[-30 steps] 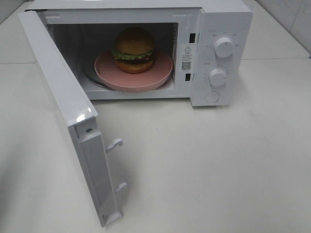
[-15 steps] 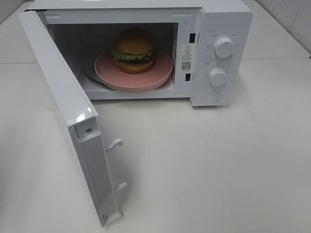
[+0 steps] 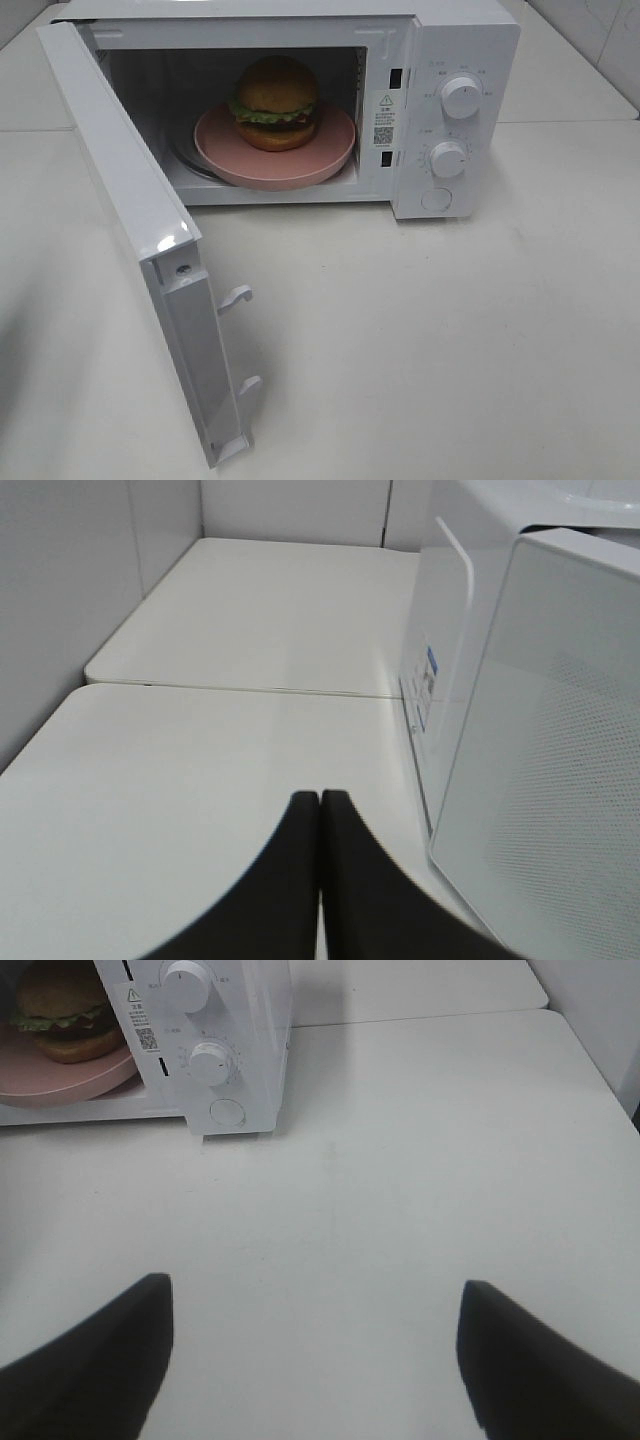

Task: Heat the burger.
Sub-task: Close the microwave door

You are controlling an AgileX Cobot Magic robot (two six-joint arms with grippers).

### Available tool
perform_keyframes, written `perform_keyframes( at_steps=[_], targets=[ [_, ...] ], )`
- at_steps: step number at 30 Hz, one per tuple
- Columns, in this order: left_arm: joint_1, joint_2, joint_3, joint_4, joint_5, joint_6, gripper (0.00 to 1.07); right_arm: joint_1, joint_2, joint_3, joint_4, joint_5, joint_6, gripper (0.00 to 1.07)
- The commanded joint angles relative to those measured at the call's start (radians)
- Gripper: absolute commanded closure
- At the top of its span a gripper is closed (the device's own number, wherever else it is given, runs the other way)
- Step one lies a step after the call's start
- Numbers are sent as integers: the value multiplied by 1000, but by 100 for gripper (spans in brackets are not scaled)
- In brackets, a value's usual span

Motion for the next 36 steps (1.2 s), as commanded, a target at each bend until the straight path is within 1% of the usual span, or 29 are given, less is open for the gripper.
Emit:
perform_keyframes(
  at_steps=[1,2,3,4,6,7,9,12,13,14,15,16,17,20,21,22,23,24,25,26,27,28,29,30,36],
  targets=[
    [-5,40,-21,103,-38,-71,107,-6,-25,2,1,-8,-15,32],
    [-5,77,-24,172,-86,-116,107,-6,-25,2,1,-8,-15,32],
    [-5,100,-24,198,-121,-131,107,-6,-25,2,1,-8,-15,32],
    [-5,100,-24,198,-121,-131,107,-6,-25,2,1,-8,-15,32],
    [-5,199,-24,311,-251,-201,107,-6,-25,2,1,-8,-15,32],
    [-5,199,-24,311,-251,-201,107,-6,-25,2,1,-8,-15,32],
    [-5,264,-44,374,-310,-237,107,-6,-25,2,1,-8,-15,32],
    [-5,284,-56,401,-310,-251,107,-6,-25,2,1,-8,-15,32],
    [-5,322,-77,451,-309,-274,107,-6,-25,2,1,-8,-15,32],
    [-5,338,-87,474,-310,-287,107,-6,-25,2,1,-8,-15,32],
    [-5,338,-87,474,-310,-287,107,-6,-25,2,1,-8,-15,32],
    [-5,364,-102,495,-311,-304,107,-6,-25,2,1,-8,-15,32],
    [-9,387,-110,495,-321,-311,107,-6,-25,2,1,-8,-15,32],
    [-19,399,-115,493,-325,-311,107,-6,-25,2,1,-8,-15,32],
    [-51,421,-125,493,-327,-298,107,-6,-25,2,1,-8,-15,32],
    [-89,443,-136,481,-324,-268,107,-6,-25,2,1,-8,-15,32],
    [-89,443,-136,481,-324,-268,107,-6,-25,2,1,-8,-15,32],
    [-105,455,-140,458,-325,-248,107,-6,-25,2,1,-8,-15,32],
    [-128,477,-140,393,-328,-218,107,-6,-25,2,1,-8,-15,32],
    [-128,477,-140,393,-328,-218,107,-6,-25,2,1,-8,-15,32],
    [-137,489,-140,362,-328,-208,107,-6,-25,2,1,-8,-15,32],
    [-137,489,-140,362,-328,-208,107,-6,-25,2,1,-8,-15,32],
    [-155,511,-141,341,-339,-192,107,-6,-25,2,1,-8,-15,32],
    [-177,524,-147,343,-355,-184,107,-6,-25,2,1,-8,-15,32],
    [-221,566,-184,334,-345,-184,107,-6,-25,2,1,-8,-15,32]
  ],
)
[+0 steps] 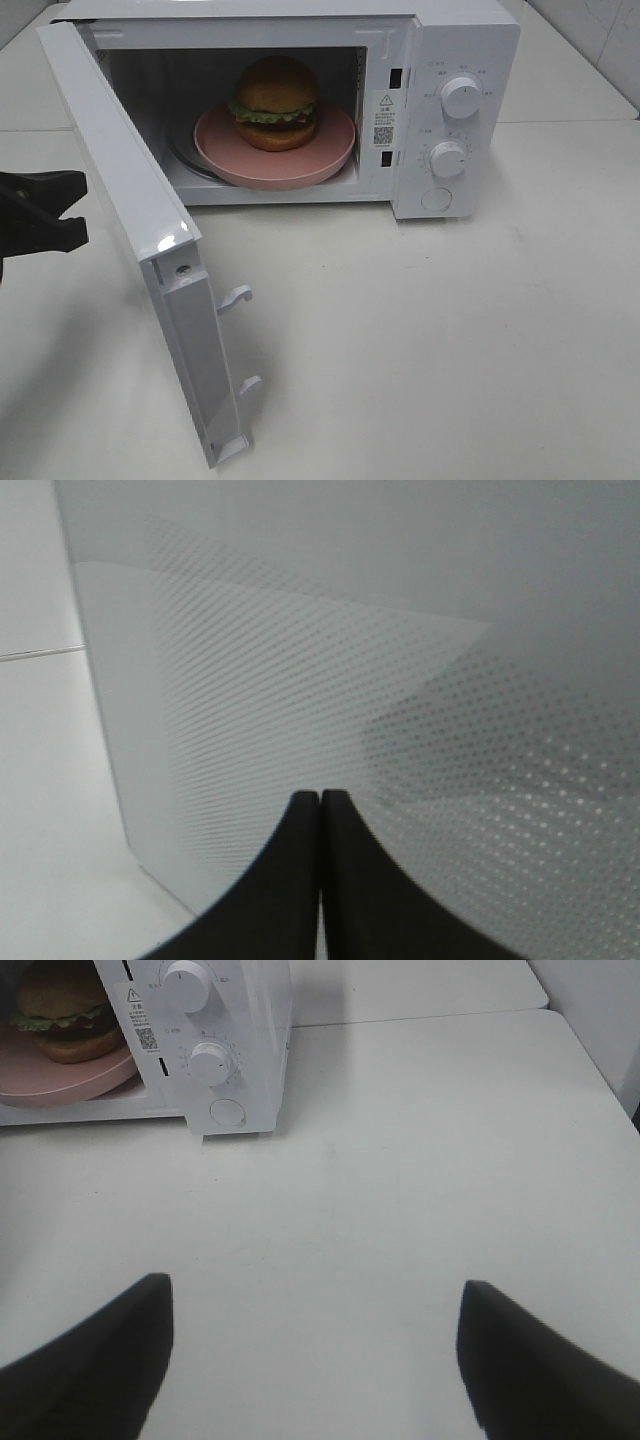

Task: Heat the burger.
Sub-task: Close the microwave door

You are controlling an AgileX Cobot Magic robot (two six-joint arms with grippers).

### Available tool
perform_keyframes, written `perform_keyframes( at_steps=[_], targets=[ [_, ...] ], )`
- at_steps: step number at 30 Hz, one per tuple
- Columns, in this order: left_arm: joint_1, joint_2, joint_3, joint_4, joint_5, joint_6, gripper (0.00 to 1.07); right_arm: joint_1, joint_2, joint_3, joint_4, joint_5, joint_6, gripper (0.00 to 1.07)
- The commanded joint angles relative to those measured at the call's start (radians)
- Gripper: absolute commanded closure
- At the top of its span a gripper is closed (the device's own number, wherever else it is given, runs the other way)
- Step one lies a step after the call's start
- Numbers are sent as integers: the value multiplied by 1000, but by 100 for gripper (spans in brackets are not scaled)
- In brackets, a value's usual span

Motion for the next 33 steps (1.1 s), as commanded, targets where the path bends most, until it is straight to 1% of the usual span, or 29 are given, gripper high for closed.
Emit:
perform_keyframes(
  at_steps=[1,5,6,10,12,13,15,18,20,21,23,24,25,28,32,33],
  targets=[
    [-29,33,-37,-21,-19,-6,107,-6,-25,2,1,-8,-15,32],
    [-48,54,-63,-22,-18,-8,107,-6,-25,2,1,-8,-15,32],
    [-57,68,-82,-23,-18,-10,107,-6,-25,2,1,-8,-15,32],
    [-59,89,-109,-22,-8,-18,107,-6,-25,2,1,-8,-15,32],
    [-59,105,-135,-19,-7,-49,107,-6,-25,2,1,-8,-15,32],
    [-59,105,-135,-19,-7,-49,107,-6,-25,2,1,-8,-15,32],
    [-60,127,-167,-8,-6,-72,107,-6,-25,2,1,-8,-15,32],
    [-66,138,-188,-2,-3,-72,107,-6,-25,2,1,-8,-15,32],
    [-92,150,-213,-6,0,-68,107,-6,-25,2,1,-8,-15,32],
    [-92,150,-213,-6,0,-68,107,-6,-25,2,1,-8,-15,32],
    [-120,174,-238,-19,1,-68,107,-6,-25,2,1,-8,-15,32],
    [-120,174,-238,-19,1,-68,107,-6,-25,2,1,-8,-15,32],
    [-135,193,-256,-38,1,-68,107,-6,-25,2,1,-8,-15,32],
    [-151,219,-281,-61,4,-68,107,-6,-25,2,1,-8,-15,32],
    [-169,237,-308,-69,11,-68,107,-6,-25,2,1,-8,-15,32],
    [-182,247,-329,-78,25,-68,107,-6,-25,2,1,-8,-15,32]
  ],
)
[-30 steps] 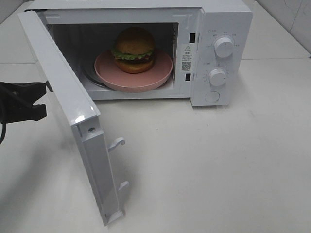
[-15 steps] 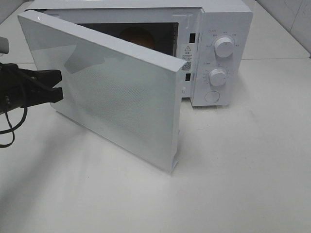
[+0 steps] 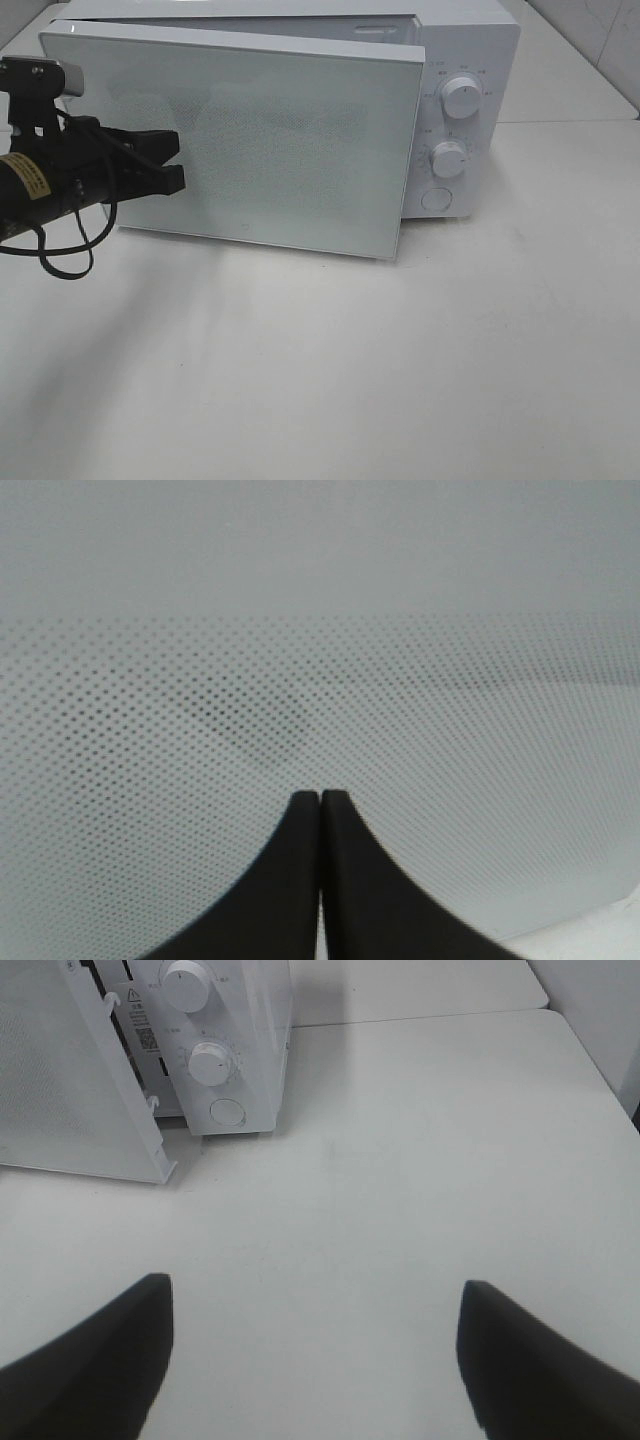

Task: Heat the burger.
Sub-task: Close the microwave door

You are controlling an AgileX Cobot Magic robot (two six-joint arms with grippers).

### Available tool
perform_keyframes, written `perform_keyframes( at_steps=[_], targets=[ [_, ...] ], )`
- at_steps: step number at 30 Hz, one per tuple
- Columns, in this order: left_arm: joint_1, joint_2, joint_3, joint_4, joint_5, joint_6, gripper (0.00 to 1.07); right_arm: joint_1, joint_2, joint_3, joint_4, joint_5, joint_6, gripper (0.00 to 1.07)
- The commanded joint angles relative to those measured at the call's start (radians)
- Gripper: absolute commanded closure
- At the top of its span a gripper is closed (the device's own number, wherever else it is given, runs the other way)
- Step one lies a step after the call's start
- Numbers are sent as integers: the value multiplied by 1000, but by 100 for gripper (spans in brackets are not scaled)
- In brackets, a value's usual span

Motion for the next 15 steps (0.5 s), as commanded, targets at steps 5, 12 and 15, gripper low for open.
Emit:
perform_keyframes(
  at_steps=[5,12,15],
  targets=[
    [-57,44,-91,-53,60,-4,107,-6,-25,2,1,-8,-15,32],
    [-108,107,-196,-91,70,-5,107,-6,-25,2,1,-8,-15,32],
    [-115,115,-210,-101,72,-4,107,-6,-25,2,1,-8,-15,32]
  ],
)
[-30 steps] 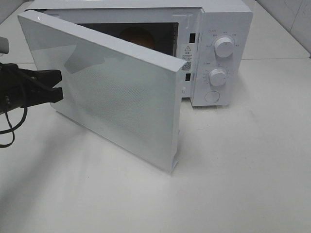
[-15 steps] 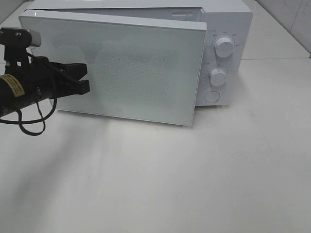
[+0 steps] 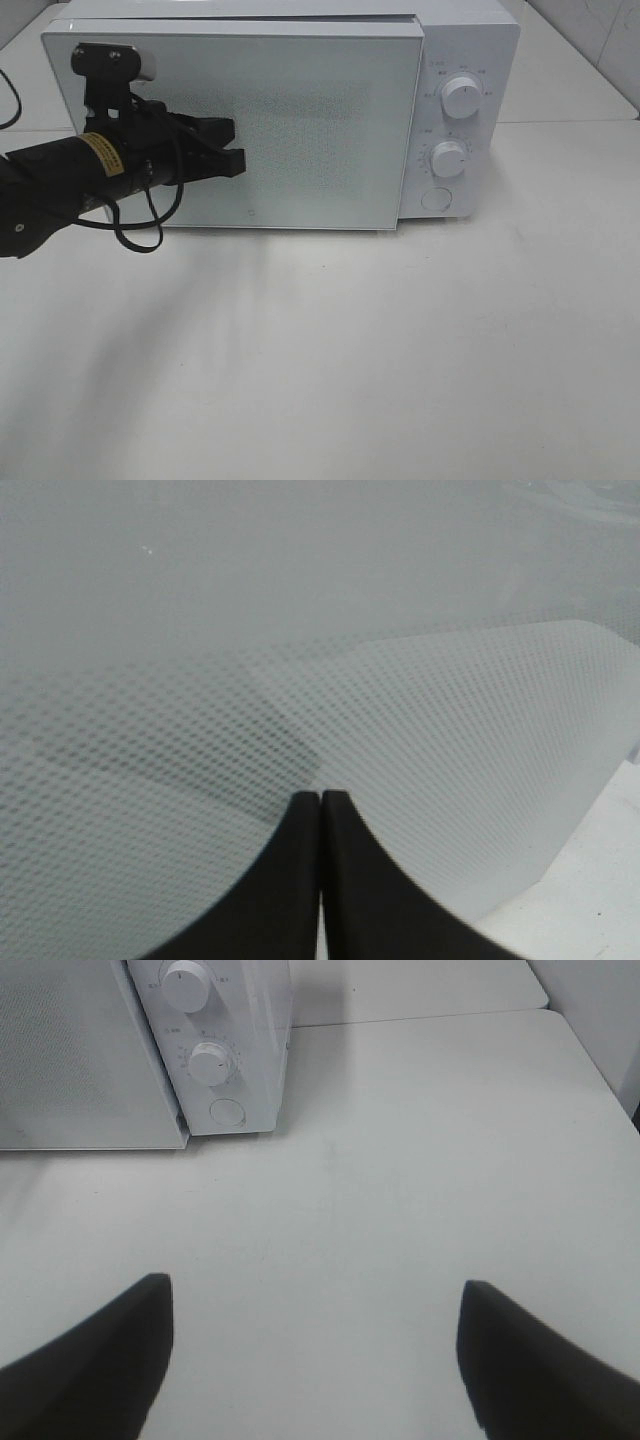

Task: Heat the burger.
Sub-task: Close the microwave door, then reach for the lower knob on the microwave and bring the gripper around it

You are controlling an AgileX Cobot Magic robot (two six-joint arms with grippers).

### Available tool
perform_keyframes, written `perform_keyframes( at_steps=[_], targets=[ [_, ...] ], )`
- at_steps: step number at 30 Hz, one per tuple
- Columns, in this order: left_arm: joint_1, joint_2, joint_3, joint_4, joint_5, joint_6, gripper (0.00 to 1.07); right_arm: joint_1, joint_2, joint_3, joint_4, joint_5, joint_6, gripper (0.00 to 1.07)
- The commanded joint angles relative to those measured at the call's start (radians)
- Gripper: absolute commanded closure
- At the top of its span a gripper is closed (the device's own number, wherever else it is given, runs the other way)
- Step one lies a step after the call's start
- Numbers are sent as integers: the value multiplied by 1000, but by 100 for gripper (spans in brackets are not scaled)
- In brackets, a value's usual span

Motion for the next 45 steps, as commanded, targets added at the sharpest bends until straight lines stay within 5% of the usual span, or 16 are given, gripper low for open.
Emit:
perform_keyframes(
  at_steps=[1,20,30,38,39,40,41,42,43,44,45],
  targets=[
    [-30,32,-73,-59,21,-4,107,-6,-25,2,1,-8,-15,32],
    [-110,153,-356,-87,154,-4,107,-6,-25,2,1,-8,-15,32],
    [-177,117,-349,-72,260,-5,107,-6,-25,2,1,-8,-15,32],
    [-232,17,-236,-68,339,-32,105,-6,-25,2,1,-8,-15,32],
    [-245,-16,-197,-54,364,-35,90,-6,-25,2,1,-8,-15,32],
    [-245,-16,-197,-54,364,-35,90,-6,-25,2,1,-8,-15,32],
    [-252,-29,-183,-46,384,-35,80,-6,-25,2,1,-8,-15,32],
    [-263,-61,-148,-42,413,-35,56,-6,-25,2,1,-8,-15,32],
    [-263,-61,-148,-42,413,-35,56,-6,-25,2,1,-8,-15,32],
    [-276,-100,-119,-47,456,-40,29,-6,-25,2,1,-8,-15,32],
    [-279,-115,-112,-48,487,-52,20,-6,-25,2,1,-8,-15,32]
  ],
)
